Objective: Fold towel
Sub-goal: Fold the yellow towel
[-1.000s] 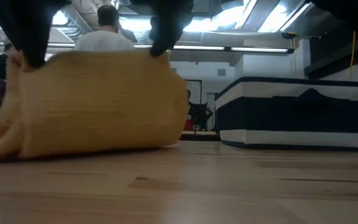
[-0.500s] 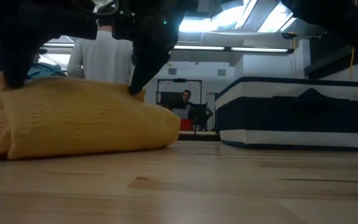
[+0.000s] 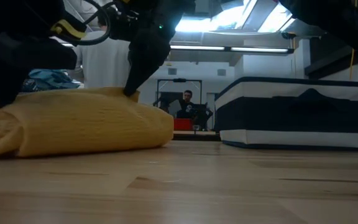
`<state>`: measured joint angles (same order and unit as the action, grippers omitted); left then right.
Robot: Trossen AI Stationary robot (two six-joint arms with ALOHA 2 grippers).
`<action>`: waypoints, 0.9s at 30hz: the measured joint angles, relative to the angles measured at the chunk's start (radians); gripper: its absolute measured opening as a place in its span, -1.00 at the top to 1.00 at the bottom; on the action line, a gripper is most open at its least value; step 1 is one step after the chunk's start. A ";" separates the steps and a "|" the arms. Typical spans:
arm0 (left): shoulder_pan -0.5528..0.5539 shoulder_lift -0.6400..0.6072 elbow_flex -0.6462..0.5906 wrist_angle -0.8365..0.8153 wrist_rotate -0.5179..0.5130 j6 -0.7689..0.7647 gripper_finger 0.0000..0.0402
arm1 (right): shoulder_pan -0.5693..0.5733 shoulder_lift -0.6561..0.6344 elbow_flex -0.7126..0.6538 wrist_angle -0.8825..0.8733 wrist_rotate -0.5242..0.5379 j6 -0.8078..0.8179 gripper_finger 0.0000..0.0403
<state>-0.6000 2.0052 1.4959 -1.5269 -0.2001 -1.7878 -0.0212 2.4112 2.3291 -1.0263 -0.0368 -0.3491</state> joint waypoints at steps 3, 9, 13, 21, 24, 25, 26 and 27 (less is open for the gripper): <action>0.004 0.000 -0.002 0.000 0.001 -0.031 0.31 | 0.000 0.000 0.000 -0.003 0.055 0.001 0.91; 0.006 0.000 -0.001 -0.009 0.001 -0.147 0.24 | 0.000 0.000 0.000 0.000 0.116 0.001 0.91; 0.004 0.000 0.023 -0.007 0.001 -0.150 0.35 | 0.001 0.000 0.000 0.005 0.116 0.001 0.89; 0.004 0.000 0.068 -0.006 -0.013 -0.082 0.51 | 0.001 0.000 0.000 0.014 0.142 0.004 0.47; 0.003 0.000 0.069 -0.008 -0.039 -0.082 0.55 | 0.001 0.000 0.000 0.024 0.142 0.004 0.25; 0.001 0.000 0.069 -0.008 -0.051 -0.082 0.56 | 0.001 0.000 0.000 0.030 0.142 0.004 0.18; -0.001 0.000 0.069 -0.008 -0.063 -0.082 0.58 | 0.001 0.000 0.000 0.041 0.142 0.003 0.11; -0.003 0.000 0.069 -0.008 -0.078 -0.082 0.60 | 0.001 0.000 0.000 0.053 0.142 -0.002 0.05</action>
<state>-0.6033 2.0052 1.5646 -1.5349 -0.2780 -1.8698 -0.0200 2.4115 2.3291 -0.9731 0.1051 -0.3513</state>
